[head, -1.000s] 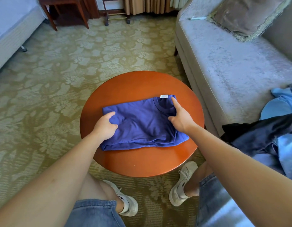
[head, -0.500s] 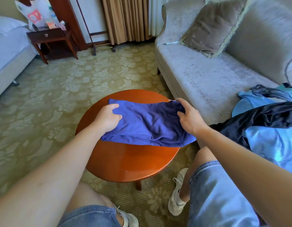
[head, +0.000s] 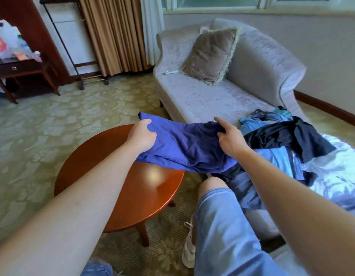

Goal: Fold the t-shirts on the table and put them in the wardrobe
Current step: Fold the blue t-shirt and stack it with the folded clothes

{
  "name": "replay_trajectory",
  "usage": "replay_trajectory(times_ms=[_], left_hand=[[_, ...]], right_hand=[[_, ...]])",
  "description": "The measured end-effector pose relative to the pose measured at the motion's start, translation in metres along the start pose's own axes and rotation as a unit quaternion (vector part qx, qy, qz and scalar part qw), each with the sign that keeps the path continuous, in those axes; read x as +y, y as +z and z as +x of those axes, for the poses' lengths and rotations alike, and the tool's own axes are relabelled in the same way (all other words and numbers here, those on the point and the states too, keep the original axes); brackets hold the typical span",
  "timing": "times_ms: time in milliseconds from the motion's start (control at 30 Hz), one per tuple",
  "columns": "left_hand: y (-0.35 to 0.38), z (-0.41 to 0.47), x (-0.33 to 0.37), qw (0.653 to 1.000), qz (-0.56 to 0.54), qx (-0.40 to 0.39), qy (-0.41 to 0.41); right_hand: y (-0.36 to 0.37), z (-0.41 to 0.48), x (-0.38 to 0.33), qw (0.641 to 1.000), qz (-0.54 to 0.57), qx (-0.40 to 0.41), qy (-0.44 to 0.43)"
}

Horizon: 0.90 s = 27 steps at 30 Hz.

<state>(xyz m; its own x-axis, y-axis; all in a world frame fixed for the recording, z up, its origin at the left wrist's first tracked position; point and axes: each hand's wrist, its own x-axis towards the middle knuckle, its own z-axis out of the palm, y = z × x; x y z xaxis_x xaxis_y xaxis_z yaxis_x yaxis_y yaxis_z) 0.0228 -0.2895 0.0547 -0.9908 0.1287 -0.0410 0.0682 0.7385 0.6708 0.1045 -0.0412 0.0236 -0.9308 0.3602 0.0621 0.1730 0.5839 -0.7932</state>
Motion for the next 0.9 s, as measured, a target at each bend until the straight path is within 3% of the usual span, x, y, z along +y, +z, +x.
replay_trajectory(times_ms=[200, 567, 900], left_hand=[[0.027, -0.013, 0.026, 0.998, 0.050, -0.019, 0.032], [0.108, -0.031, 0.104, 0.985, 0.044, -0.096, 0.138], [0.223, -0.106, 0.168, 0.951, 0.033, -0.224, 0.212]], right_hand=[[-0.025, -0.020, 0.034, 0.996, 0.063, 0.052, 0.042], [-0.121, -0.083, 0.106, 0.985, 0.017, 0.155, 0.069], [-0.205, -0.191, 0.179, 0.947, 0.007, 0.273, 0.172]])
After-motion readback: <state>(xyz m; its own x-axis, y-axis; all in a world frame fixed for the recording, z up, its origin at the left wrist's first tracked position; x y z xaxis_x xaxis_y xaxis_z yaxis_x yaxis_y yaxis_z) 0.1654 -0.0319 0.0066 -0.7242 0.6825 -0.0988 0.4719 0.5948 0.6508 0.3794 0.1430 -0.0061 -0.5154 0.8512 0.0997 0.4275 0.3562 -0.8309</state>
